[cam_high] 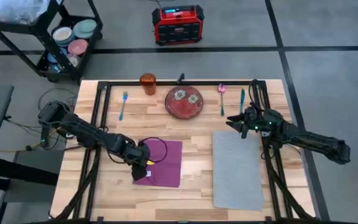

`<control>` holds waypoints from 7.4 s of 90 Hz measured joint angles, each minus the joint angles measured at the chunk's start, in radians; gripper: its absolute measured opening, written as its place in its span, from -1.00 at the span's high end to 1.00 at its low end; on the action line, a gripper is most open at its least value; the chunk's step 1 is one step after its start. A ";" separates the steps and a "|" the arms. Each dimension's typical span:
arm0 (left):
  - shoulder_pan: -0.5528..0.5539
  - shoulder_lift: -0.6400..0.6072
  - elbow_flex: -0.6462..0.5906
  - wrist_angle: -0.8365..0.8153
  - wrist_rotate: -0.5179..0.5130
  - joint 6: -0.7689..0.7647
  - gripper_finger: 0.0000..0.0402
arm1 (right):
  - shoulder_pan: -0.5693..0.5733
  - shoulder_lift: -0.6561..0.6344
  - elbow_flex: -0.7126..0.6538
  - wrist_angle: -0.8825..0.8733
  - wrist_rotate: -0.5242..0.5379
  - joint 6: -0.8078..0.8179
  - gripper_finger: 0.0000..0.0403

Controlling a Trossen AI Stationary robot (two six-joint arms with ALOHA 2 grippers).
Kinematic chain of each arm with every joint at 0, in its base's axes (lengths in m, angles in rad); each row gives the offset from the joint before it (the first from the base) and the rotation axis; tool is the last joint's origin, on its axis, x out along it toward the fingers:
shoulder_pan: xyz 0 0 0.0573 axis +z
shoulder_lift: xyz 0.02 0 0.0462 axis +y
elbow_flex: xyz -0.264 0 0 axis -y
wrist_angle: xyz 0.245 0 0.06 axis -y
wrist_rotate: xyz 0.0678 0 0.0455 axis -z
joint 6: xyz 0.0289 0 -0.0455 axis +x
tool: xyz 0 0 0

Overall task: Set table place
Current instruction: Fold the purple table napkin

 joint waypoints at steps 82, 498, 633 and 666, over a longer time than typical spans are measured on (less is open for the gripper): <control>0.012 0.052 0.001 0.043 0.047 0.029 0.40 | 0.000 0.000 0.001 -0.004 0.020 -0.029 0.08; 0.129 0.251 0.377 -0.165 0.062 0.242 1.00 | 0.000 0.000 0.000 -0.004 0.022 -0.008 0.08; 0.057 0.333 0.739 -0.256 0.407 0.339 1.00 | 0.001 0.000 0.000 -0.004 0.022 0.031 0.08; 0.194 0.356 0.508 0.015 0.621 0.466 1.00 | 0.001 0.000 0.000 -0.004 0.022 0.025 0.08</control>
